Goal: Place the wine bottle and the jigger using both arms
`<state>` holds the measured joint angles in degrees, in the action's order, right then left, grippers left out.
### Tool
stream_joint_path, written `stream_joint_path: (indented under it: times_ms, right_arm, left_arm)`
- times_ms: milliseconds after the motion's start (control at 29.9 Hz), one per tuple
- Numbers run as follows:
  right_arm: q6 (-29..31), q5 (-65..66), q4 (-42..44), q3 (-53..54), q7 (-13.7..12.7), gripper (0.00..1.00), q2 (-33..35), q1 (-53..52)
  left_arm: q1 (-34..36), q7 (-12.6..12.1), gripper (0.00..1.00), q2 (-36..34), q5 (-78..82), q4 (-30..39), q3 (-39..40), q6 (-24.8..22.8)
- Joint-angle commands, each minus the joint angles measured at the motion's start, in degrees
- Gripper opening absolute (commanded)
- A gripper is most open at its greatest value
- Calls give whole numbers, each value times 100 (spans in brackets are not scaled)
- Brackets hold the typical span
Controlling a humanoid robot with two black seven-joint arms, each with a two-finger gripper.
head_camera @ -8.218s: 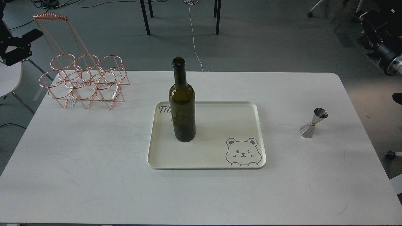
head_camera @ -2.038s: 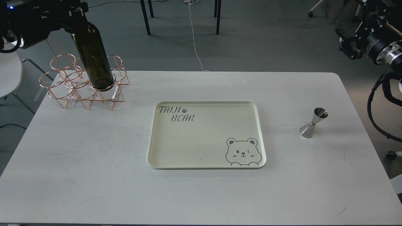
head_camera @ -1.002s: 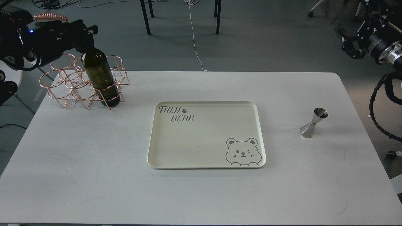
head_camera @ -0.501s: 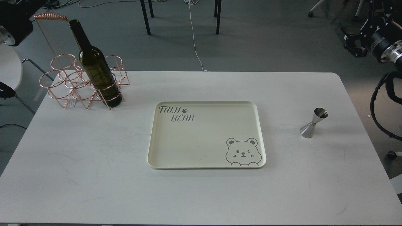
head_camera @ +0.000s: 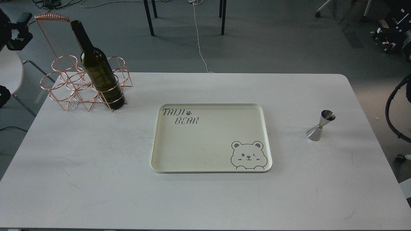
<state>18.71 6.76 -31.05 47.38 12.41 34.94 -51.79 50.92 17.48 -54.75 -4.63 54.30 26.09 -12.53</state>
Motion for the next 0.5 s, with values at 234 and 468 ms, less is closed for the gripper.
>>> stream_joint_path:
  times_ms: [234,468]
  right_arm:
    - [929,-1361,1258,8,-177,100,-488,82]
    - [929,-2125,1382,8,-380,100,-796,424]
  left_arm:
    - [-267,-35,98,640,-1997,-868,10,-987]
    - [-724,-26,98,1018,-2209,-939,431,-1137]
